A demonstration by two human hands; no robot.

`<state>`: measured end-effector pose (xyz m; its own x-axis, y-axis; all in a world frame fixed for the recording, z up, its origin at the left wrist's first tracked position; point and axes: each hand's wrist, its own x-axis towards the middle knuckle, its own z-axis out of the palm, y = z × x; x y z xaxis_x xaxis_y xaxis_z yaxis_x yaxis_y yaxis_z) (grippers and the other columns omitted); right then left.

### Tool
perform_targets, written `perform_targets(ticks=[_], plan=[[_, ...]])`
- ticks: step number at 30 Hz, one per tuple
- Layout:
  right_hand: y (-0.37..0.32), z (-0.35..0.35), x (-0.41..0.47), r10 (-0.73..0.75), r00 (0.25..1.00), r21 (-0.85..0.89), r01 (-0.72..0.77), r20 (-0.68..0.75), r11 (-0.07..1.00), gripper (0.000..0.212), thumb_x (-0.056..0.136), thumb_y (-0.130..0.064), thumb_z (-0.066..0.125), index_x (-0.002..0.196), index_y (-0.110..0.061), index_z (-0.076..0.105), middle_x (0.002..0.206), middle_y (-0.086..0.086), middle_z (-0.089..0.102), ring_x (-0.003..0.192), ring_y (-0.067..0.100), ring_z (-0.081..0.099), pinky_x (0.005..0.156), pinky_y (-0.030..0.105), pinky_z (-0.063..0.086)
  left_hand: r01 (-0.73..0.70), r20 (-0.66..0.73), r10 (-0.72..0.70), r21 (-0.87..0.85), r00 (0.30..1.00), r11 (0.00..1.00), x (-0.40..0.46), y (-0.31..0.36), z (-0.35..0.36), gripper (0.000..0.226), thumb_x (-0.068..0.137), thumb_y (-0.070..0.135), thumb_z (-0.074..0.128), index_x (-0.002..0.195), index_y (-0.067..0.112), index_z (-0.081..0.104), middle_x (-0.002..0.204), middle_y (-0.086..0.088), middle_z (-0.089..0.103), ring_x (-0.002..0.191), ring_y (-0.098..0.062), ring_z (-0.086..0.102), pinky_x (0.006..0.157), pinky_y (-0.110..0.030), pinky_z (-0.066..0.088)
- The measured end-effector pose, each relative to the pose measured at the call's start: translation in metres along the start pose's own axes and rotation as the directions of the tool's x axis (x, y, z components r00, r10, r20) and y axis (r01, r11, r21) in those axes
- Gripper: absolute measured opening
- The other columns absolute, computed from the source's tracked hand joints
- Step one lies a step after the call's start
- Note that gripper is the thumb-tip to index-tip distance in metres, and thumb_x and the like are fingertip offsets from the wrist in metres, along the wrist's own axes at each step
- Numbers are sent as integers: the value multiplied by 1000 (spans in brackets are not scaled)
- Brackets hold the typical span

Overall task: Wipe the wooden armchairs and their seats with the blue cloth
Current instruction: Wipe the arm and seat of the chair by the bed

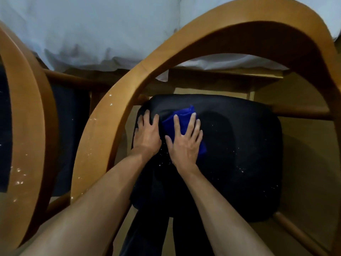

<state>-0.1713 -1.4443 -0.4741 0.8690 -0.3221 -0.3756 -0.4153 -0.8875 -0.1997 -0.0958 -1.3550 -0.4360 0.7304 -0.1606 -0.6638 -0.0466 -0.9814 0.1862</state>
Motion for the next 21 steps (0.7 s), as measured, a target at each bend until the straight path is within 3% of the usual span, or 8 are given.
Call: perform_targets(ticks=[4,8,11,13,15,17,19,21], plan=[[16,16,7,-71,991,-44,66,-114,997,69,92,-46,50,152,-30,19,153,27,16,136,43,28,102,56,35,-42,-48,43,17,998,999,15,0,6,87,87,5,55,152,29,3,159,-3,-15,146,-31,-3,116,-52,21],[40,15,11,-261,946,-116,242,-192,963,65,89,-17,50,148,-28,27,146,26,23,122,40,39,90,50,43,-37,-29,39,71,999,997,20,5,15,90,88,5,54,152,30,-4,159,-3,-19,146,-29,-13,117,-53,12],[85,2,21,-413,885,-180,380,-213,907,61,87,-9,42,144,-27,32,142,23,27,114,38,40,83,49,45,-42,-28,45,78,999,996,22,3,16,91,87,5,54,152,29,-5,159,-3,-20,146,-29,-15,117,-54,11],[138,-13,24,-319,912,-166,283,-257,945,67,81,0,52,141,-26,39,141,23,32,114,39,40,82,52,45,-50,-17,52,72,999,996,24,3,14,89,87,5,54,153,29,-2,159,-3,-18,146,-29,-13,117,-55,13],[197,-35,17,-63,958,-91,39,-278,995,70,80,3,59,142,-25,40,142,25,34,117,43,41,87,56,43,-50,-15,51,73,999,996,25,6,14,87,88,6,54,153,28,-1,159,-3,-17,146,-30,-13,116,-56,14],[230,-50,9,209,941,44,-204,-265,978,61,89,-5,57,144,-23,38,145,25,32,120,44,40,97,57,39,-49,-22,51,80,998,996,25,9,16,87,88,7,54,152,26,-1,159,-5,-18,145,-33,-13,115,-58,12],[222,-44,12,382,875,136,-357,-298,924,52,93,-12,53,142,-22,41,145,25,33,118,43,42,98,54,38,-43,-29,46,85,999,995,25,10,20,89,86,5,54,152,26,-2,158,-6,-19,145,-34,-15,115,-60,10],[178,-25,18,383,846,159,-349,-370,924,50,91,-11,57,139,-20,47,141,25,41,109,42,49,88,50,44,-40,-27,43,77,999,996,26,11,22,91,85,3,54,153,26,-1,158,-6,-20,145,-35,-15,115,-61,9]])
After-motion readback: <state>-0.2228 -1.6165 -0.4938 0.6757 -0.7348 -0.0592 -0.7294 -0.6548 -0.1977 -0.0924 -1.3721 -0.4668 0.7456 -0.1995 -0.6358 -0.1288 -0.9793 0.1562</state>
